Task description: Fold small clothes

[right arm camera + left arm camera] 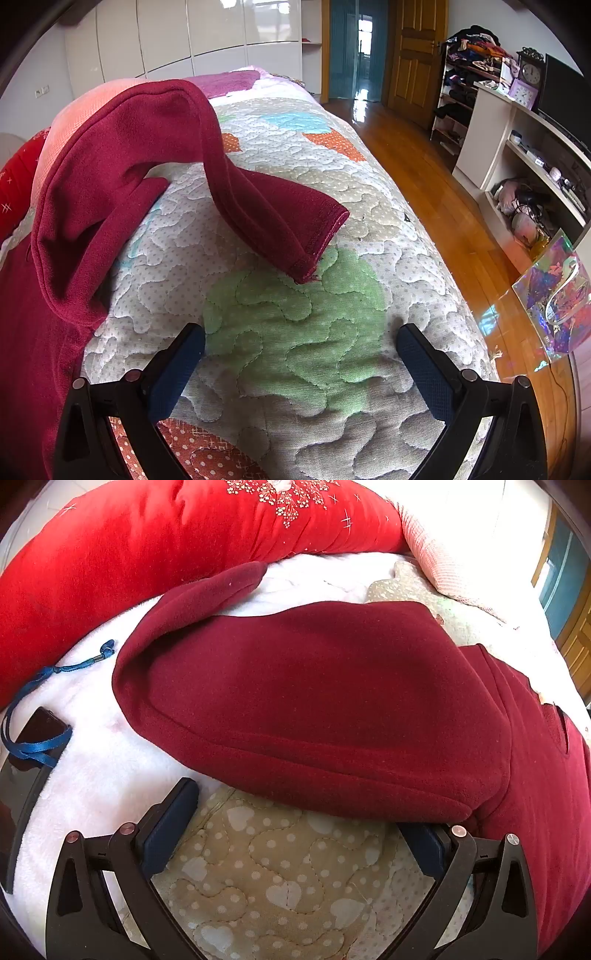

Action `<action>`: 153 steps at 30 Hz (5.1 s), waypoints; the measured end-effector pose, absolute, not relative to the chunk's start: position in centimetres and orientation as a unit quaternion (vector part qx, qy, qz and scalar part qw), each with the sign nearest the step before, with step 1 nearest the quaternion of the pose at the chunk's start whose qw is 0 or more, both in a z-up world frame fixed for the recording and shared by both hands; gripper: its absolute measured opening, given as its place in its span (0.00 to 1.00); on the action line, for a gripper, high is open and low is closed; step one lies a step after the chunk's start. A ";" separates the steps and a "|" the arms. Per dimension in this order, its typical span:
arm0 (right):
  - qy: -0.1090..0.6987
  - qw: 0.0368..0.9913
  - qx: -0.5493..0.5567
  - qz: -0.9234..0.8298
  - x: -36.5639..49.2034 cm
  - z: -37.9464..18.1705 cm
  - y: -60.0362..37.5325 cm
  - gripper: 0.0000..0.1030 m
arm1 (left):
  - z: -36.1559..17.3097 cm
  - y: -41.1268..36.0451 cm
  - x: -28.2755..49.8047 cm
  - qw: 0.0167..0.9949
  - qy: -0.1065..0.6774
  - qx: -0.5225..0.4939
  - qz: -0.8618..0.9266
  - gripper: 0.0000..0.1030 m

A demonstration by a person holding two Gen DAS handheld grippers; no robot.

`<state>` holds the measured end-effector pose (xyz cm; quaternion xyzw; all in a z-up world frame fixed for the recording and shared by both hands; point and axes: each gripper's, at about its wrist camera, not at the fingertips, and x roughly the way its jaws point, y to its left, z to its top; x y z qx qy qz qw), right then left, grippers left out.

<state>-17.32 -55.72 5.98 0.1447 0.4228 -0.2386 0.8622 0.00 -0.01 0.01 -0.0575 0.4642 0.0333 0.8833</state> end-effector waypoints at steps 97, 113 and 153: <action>0.379 0.919 0.070 -0.087 -8.8 17.7 -31.5 1.00 | 9.5 -12.9 -7.4 0.923 0.376 0.059 -0.050 0.99; 0.398 0.910 0.079 -0.087 -6.0 15.2 -31.4 1.00 | 8.0 -12.0 -5.1 0.918 0.390 0.049 -0.049 0.99; 0.433 0.898 0.080 -0.023 -2.6 11.5 -27.5 1.00 | 2.6 10.1 8.9 0.885 0.448 -0.033 0.118 0.17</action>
